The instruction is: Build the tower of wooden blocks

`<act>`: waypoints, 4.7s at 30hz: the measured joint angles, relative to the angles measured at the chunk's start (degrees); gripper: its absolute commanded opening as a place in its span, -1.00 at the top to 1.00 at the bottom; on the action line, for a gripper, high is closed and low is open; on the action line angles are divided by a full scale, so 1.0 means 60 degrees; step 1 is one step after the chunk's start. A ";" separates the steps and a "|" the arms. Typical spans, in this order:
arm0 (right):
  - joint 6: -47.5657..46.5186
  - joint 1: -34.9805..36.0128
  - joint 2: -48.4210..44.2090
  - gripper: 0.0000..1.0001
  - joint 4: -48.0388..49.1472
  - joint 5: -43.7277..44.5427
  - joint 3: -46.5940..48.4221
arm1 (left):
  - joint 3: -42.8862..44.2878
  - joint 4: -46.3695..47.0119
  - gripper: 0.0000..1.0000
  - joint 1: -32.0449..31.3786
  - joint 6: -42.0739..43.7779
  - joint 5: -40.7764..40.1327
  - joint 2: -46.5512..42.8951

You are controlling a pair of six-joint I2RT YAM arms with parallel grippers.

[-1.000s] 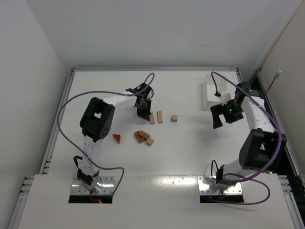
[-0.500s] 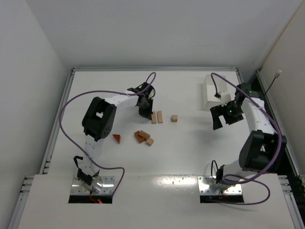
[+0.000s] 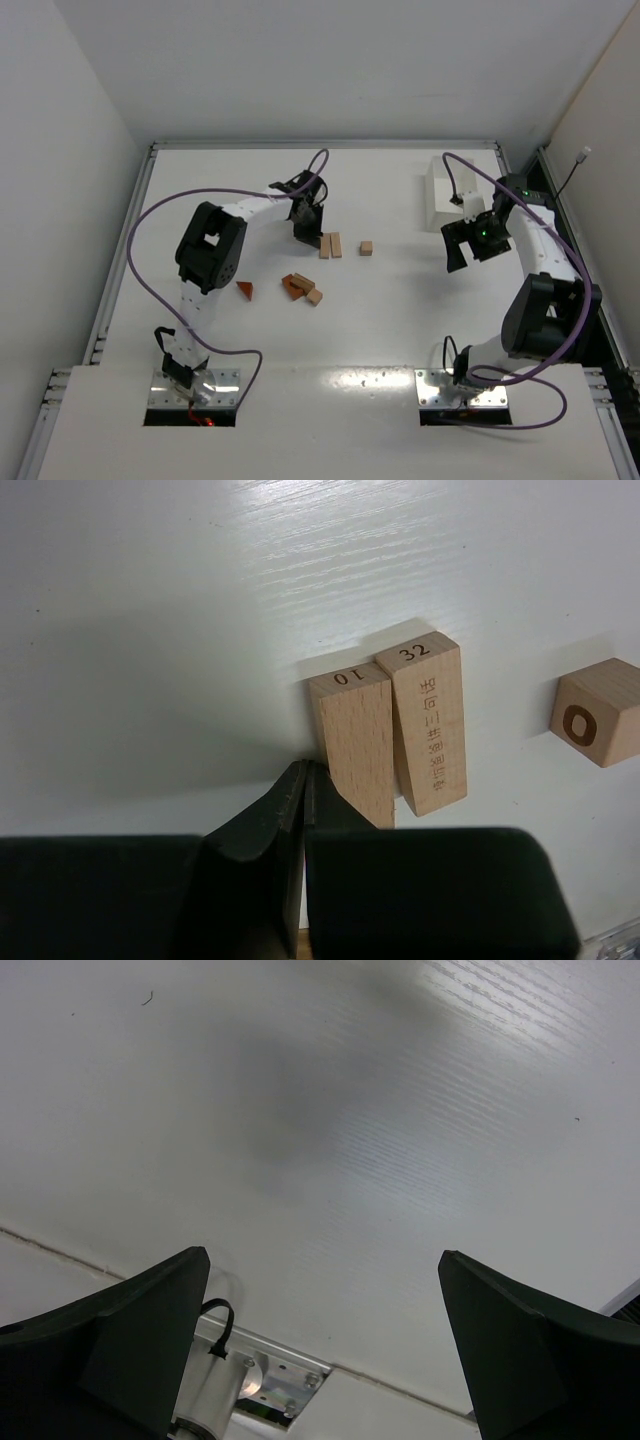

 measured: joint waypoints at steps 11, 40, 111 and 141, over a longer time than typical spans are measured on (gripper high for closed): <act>0.0000 0.0000 0.0000 -0.94 0.0000 0.0000 -0.0004 | 0.0000 0.0018 1.00 0.0000 0.0004 0.0087 0.0011; -0.0007 0.0004 0.0000 -0.94 0.0011 -0.0062 -0.0018 | -0.1279 0.0186 0.99 0.0430 -0.0597 -0.1035 -0.0896; -0.5450 0.6444 0.5723 -0.08 0.1974 0.0186 0.3796 | -0.1151 -0.1916 -1.00 0.4408 0.4018 -0.0535 -0.4200; -0.0160 0.6550 0.6965 1.00 0.0135 0.0517 0.8652 | -0.1388 -0.1490 -0.52 0.4324 0.2076 -0.3348 -0.4390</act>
